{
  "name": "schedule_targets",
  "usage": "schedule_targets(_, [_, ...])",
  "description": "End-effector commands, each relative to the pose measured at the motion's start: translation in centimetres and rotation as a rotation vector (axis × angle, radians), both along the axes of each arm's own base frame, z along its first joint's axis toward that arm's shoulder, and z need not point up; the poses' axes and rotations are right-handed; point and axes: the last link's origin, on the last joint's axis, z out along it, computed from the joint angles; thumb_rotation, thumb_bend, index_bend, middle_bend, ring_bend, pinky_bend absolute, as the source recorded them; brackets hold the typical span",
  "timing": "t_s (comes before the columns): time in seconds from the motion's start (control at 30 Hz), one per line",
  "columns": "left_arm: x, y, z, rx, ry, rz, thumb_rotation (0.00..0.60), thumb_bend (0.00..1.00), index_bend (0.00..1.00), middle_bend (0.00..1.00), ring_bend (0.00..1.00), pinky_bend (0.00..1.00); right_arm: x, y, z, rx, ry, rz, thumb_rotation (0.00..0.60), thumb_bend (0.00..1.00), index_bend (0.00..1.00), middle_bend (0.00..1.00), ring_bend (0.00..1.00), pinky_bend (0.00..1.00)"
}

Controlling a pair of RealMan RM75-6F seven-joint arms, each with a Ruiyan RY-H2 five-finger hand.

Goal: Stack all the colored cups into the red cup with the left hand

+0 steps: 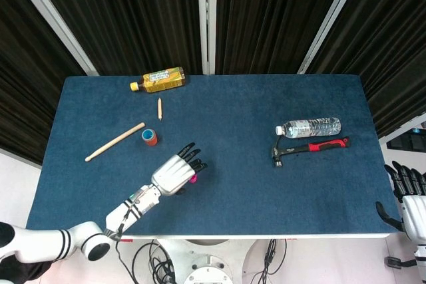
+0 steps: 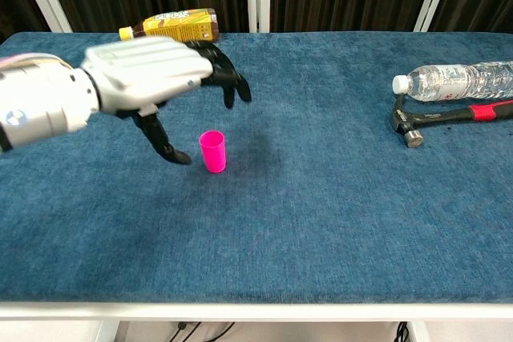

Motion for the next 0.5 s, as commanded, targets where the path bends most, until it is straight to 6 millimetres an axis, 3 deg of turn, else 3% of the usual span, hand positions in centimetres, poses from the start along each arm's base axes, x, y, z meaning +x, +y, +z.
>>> schedule_targets(0.03, [0.1, 0.1, -0.8, 0.006, 0.008, -0.008, 0.6, 0.1, 0.29, 0.32, 0.07, 0.0, -0.2, 0.0, 0.1, -0.002, -0.002, -0.004, 0.6, 0.31, 0.0, 0.0, 0.0, 0.0])
schedule_targets(0.5, [-0.8, 1.1, -2.5, 0.029, 0.054, -0.016, 0.6, 0.14, 0.4, 0.38, 0.1, 0.01, -0.9, -0.2, 0.4, -0.003, -0.013, -0.019, 0.6, 0.31, 0.0, 0.0, 0.0, 0.0])
